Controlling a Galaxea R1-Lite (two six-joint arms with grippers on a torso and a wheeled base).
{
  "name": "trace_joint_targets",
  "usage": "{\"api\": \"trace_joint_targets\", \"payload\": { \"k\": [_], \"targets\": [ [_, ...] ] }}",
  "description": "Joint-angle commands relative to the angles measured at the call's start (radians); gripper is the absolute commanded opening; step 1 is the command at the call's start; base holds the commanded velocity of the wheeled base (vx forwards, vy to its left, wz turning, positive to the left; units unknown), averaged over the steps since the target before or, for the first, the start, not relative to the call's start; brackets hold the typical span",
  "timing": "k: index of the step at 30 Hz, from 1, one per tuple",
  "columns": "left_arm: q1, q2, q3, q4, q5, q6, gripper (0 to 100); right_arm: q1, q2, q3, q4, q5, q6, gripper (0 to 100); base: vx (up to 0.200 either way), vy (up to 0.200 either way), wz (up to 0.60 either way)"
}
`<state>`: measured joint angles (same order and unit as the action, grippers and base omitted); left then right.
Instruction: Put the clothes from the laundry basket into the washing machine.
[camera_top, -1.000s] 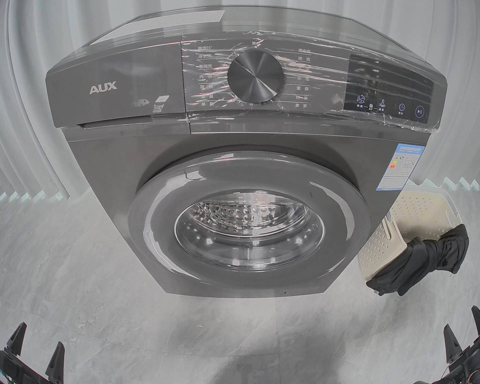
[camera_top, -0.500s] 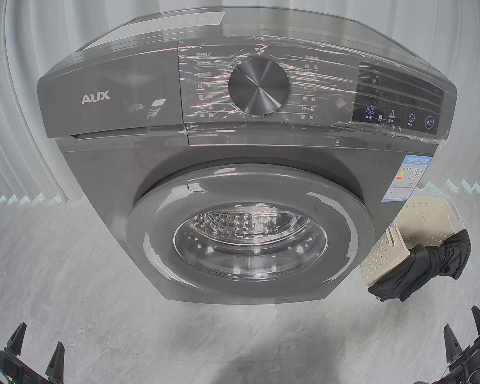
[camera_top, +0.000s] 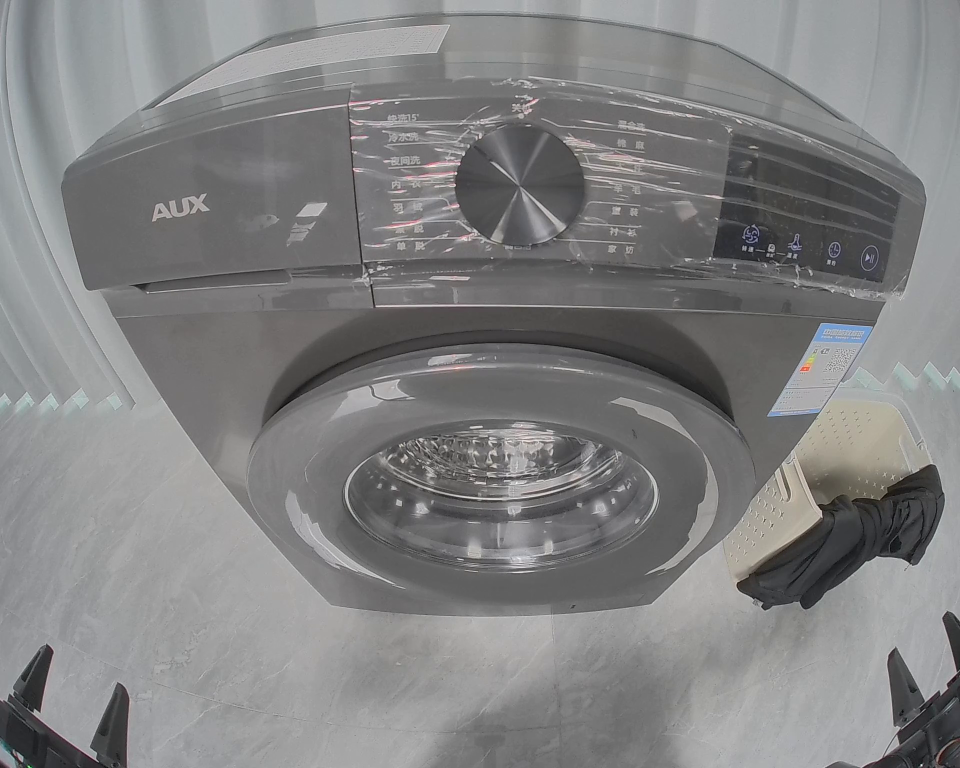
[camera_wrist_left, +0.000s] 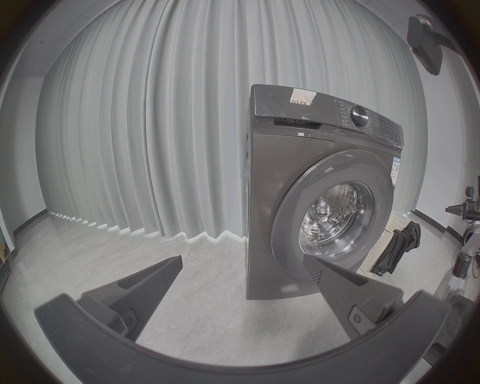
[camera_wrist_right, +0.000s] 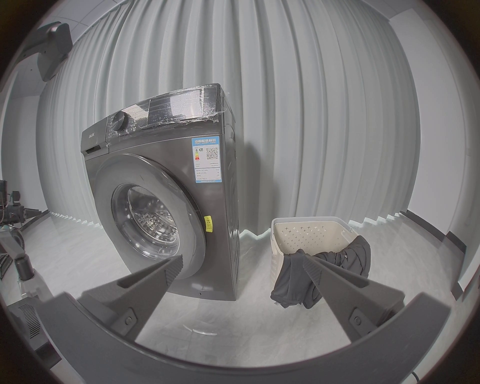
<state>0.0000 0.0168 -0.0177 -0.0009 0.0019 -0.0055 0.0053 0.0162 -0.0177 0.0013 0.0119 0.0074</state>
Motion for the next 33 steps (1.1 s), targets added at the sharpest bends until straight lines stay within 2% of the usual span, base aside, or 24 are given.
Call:
{"api": "trace_joint_targets", "payload": {
  "k": [1, 3, 4, 5, 7, 11, 15, 16, 19, 23, 27, 28, 29, 30, 33],
  "targets": [
    [0.000, -0.015, 0.018, 0.001, 0.000, -0.001, 100, 0.001, -0.016, 0.018, -0.004, 0.002, 0.003, 100, 0.000, 0.000, 0.00],
    [0.000, -0.015, 0.018, 0.001, 0.001, -0.001, 100, 0.002, -0.016, 0.002, -0.032, 0.010, 0.011, 100, 0.000, 0.000, 0.00],
    [0.000, -0.015, 0.018, -0.001, 0.000, -0.001, 100, 0.004, -0.016, -0.034, -0.053, 0.028, 0.036, 100, 0.000, 0.000, 0.00],
    [0.000, -0.015, 0.018, -0.001, 0.000, -0.001, 100, 0.007, -0.016, -0.081, -0.061, 0.057, 0.062, 100, 0.000, 0.000, 0.00],
    [0.000, -0.015, 0.018, 0.001, 0.000, -0.001, 100, 0.007, 0.005, -0.139, -0.041, 0.117, 0.080, 100, 0.000, 0.000, 0.00],
    [0.000, -0.015, 0.018, -0.001, 0.001, -0.001, 100, 0.007, 0.053, -0.137, 0.020, 0.257, 0.077, 100, 0.000, 0.000, 0.00],
    [0.000, -0.015, 0.018, 0.001, 0.001, 0.001, 100, 0.007, 0.116, -0.130, 0.022, 0.434, 0.074, 100, 0.100, 0.000, 0.00],
    [0.000, -0.015, 0.018, 0.001, 0.001, 0.001, 100, 0.004, 0.148, -0.133, 0.013, 0.467, 0.074, 100, 0.200, 0.000, 0.00],
    [0.000, -0.015, 0.018, 0.001, 0.001, 0.004, 100, 0.008, 0.265, -0.173, -0.021, 0.520, 0.063, 100, 0.000, 0.000, 0.00],
    [0.000, -0.015, 0.018, 0.001, 0.001, 0.006, 100, 0.044, 0.475, -0.226, -0.127, 0.614, 0.029, 100, 0.000, 0.000, 0.00],
    [0.000, -0.015, 0.018, -0.001, 0.001, 0.004, 100, 0.110, 0.688, -0.248, -0.271, 0.622, 0.003, 100, 0.000, 0.000, 0.00],
    [0.000, -0.015, 0.018, -0.001, 0.001, 0.004, 100, 0.110, 0.688, -0.248, -0.271, 0.622, 0.003, 100, 0.000, 0.000, 0.00],
    [0.000, -0.015, 0.018, 0.001, 0.001, 0.004, 100, 0.147, 0.768, -0.248, -0.351, 0.619, 0.005, 100, 0.000, 0.000, 0.00],
    [0.000, -0.015, 0.018, -0.001, 0.000, 0.004, 100, 0.162, 0.800, -0.248, -0.377, 0.617, 0.005, 100, 0.000, 0.000, 0.00],
    [0.000, -0.015, 0.018, 0.001, 0.000, 0.004, 100, 0.199, 0.863, -0.246, -0.402, 0.573, 0.002, 100, 0.000, 0.000, 0.00]
  ]
}}
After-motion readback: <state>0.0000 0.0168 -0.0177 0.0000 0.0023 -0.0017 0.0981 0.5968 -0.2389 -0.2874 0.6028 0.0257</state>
